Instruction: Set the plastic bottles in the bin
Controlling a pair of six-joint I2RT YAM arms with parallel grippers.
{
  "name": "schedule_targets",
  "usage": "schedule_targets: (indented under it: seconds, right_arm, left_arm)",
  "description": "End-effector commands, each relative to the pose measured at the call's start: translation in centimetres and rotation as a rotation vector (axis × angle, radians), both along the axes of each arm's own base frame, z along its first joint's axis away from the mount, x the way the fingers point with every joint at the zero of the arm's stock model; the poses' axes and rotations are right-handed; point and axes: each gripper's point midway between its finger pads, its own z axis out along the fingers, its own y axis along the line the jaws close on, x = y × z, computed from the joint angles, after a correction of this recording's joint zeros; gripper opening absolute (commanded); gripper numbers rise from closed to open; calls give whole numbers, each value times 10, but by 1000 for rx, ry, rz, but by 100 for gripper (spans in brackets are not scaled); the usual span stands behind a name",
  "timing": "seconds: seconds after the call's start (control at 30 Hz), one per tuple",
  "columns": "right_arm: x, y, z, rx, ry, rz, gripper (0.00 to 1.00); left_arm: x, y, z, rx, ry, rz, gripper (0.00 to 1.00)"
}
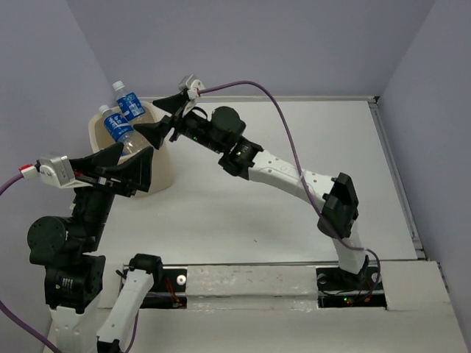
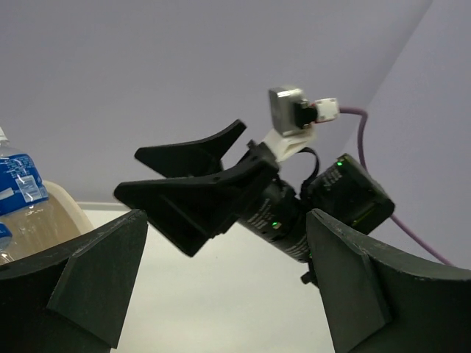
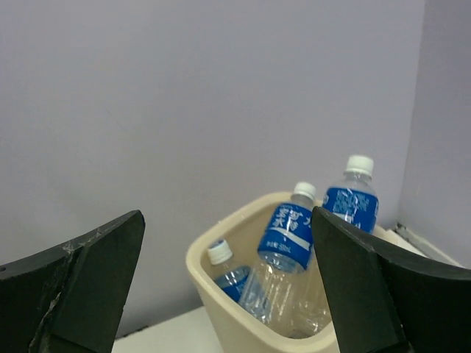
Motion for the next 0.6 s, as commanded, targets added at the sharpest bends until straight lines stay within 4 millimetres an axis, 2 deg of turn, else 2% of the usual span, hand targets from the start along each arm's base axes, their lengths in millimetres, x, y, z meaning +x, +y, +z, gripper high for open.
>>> schedule_targets:
  seconds: [0.0,0.03,0.07,0.1,0.13,0.17,0.2,0.23,0.27,0.3,0.37,0.4,0.47,0.5,0.53,0.57]
  right_arm:
    - [-33,-30,54,130,-68,56,100]
    - [-31,-33,36,99,-43,38,100]
    - [-32,-39,31,88,-33,25,100]
    - [-40,-58,48,113,-54,5,100]
    - [-34,-64,11,53,-9,-37,100]
    - [-39,-82,40,111,-33,-63,100]
    - [-46,-106,28,98,-24,-98,100]
    - [-50,-119,21,88,-18,-116,100]
    - [-41,-135,-20,29,45,-206,100]
    - [-51,-166,-1,73,47,-245,100]
    - [-47,-206,-16,70,121,-372,100]
    - [-56,-235,-30,48,163,-411,100]
    - [-62,-269,-45,33,201,-484,100]
    - [-66,-284,-62,-3,242,-510,100]
    - [-71,-298,-84,-34,278,-536,100]
    - [-84,-328,-68,36,280,-553,100]
  left_arm:
    - [-21,-4,31,-26,-100,-45,99]
    - [-22,-6,31,-25,-104,-55,99]
    - [-23,-7,31,-24,-104,-64,99]
    - [-23,-10,29,-19,-106,-82,99]
    - [-24,-12,28,-15,-106,-92,99]
    - [-23,-14,24,-6,-102,-102,99]
    - [-21,-18,15,10,-90,-122,99]
    - [-20,-20,9,28,-89,-130,99]
    - [-18,-23,3,39,-84,-142,99]
    - [-15,-29,-13,55,-66,-172,99]
    - [-14,-34,-26,65,-59,-200,99]
    - [-12,-40,-43,79,-35,-235,99]
    - [-9,-48,-62,98,1,-279,99]
    - [-4,-52,-79,112,34,-306,99]
    - [-8,-60,-88,128,48,-359,99]
    - [-7,-63,-95,130,61,-382,99]
